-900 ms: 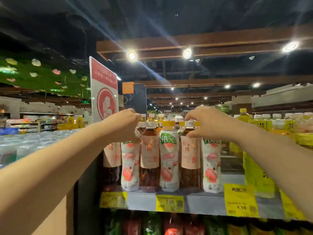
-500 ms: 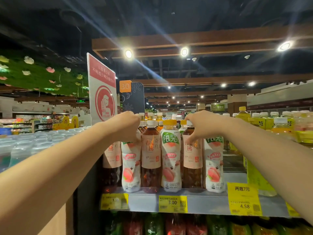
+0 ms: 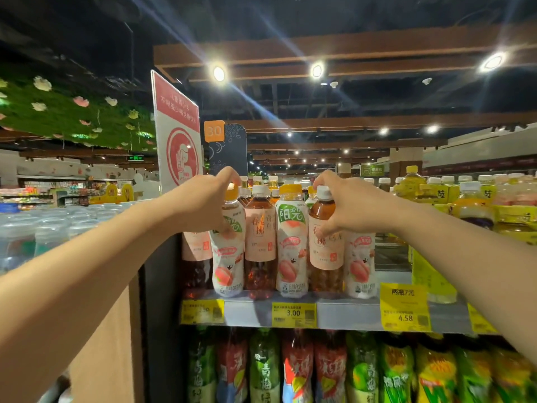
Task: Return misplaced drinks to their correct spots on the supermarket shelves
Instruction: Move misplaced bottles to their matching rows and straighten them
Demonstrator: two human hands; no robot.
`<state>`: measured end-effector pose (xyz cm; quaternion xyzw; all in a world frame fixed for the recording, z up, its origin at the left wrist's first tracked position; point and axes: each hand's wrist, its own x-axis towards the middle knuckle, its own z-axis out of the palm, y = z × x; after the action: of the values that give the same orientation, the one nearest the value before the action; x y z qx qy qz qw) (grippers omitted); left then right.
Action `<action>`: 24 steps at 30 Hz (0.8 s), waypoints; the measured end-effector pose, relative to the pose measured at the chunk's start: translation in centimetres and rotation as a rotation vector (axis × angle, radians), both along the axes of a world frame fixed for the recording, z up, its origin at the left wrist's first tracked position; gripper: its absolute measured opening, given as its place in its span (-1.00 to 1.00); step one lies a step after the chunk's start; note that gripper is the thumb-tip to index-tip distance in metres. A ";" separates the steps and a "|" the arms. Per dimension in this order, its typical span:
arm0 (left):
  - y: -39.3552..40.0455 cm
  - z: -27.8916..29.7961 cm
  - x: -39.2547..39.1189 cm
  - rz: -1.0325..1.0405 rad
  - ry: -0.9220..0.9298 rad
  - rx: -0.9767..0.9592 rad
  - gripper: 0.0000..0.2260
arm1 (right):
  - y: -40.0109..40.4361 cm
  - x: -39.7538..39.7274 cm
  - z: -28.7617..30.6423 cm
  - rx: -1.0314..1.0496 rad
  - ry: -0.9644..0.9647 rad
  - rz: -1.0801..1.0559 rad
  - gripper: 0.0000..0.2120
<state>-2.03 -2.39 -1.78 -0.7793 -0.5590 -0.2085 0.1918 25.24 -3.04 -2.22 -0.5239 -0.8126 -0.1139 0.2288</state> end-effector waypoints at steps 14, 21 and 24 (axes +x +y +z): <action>-6.0 -0.8 -0.3 -0.073 -0.225 0.120 -0.25 | -4.3 -0.7 1.5 0.082 0.117 0.138 -0.26; -9.1 1.4 -2.7 -0.119 -0.327 0.098 -0.25 | -4.3 -5.5 3.3 0.009 0.116 0.298 -0.25; -10.4 1.1 -3.2 -0.134 -0.349 0.049 -0.25 | -3.2 -8.1 3.5 -0.004 0.117 0.345 -0.30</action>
<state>-5.22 -12.77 -0.68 -0.7618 -0.5253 -0.3666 0.0964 17.18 -6.24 1.32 -0.3829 -0.8759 -0.0407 0.2907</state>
